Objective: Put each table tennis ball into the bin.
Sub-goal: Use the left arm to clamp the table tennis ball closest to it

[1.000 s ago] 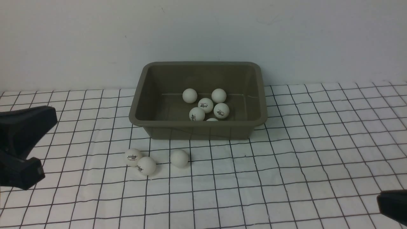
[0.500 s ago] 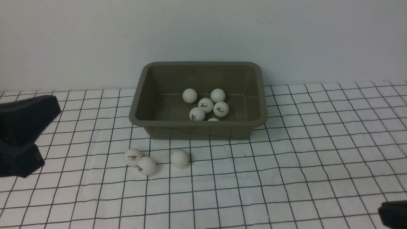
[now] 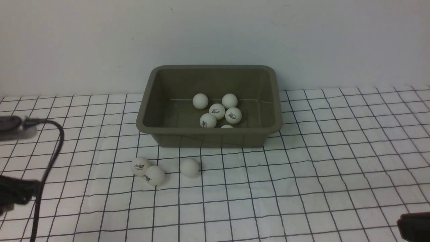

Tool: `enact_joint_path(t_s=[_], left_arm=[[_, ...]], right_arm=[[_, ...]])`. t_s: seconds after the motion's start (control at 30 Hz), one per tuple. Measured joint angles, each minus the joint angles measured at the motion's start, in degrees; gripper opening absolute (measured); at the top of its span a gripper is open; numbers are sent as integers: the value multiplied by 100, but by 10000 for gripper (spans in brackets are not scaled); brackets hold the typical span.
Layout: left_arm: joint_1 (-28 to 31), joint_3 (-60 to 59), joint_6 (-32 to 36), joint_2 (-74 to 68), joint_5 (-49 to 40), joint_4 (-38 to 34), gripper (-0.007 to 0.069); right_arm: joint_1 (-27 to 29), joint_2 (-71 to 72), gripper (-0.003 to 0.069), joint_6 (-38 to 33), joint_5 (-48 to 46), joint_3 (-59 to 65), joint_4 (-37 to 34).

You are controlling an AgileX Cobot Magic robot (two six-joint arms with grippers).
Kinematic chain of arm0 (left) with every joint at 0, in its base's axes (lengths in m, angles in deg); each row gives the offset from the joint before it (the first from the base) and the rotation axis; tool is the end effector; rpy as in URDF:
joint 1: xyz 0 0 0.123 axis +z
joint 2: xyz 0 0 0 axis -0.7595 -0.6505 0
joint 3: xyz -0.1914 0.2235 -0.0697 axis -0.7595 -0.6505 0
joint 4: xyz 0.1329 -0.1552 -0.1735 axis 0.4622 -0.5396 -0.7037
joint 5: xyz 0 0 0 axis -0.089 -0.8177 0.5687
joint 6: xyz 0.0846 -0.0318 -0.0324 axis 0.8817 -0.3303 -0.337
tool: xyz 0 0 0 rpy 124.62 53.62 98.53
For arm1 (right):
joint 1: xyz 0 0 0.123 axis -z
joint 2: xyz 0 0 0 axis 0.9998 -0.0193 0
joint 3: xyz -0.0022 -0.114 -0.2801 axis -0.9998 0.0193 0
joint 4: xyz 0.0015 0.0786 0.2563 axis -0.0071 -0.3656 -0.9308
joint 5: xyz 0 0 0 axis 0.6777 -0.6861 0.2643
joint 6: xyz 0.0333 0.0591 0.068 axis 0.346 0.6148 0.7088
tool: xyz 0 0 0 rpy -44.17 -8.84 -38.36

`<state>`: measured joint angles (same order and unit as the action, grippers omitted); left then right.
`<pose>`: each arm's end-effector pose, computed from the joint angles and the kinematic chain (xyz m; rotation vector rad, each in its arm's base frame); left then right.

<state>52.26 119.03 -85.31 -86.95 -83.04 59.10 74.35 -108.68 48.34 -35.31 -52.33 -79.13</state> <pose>0.2258 0.0186 0.2909 -0.3878 2.6003 0.0412 0.0716 0.0665 0.3363 -0.8362 2.1721 0.5849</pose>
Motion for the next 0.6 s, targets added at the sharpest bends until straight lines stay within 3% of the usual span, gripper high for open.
enact_joint_path(t_s=[0.13,0.27,0.6], left_arm=[[-625,611,970,-524,101,-887,2],[-1193,870,1326,-1348,135,-1059,72],[-1366,1760,1382,-2829,394,-902,423]], right_arm=[[0,0,-18,0,0,0,-100],[0,0,-18,0,0,0,-105],[0,0,-18,93,-20,0,-129]])
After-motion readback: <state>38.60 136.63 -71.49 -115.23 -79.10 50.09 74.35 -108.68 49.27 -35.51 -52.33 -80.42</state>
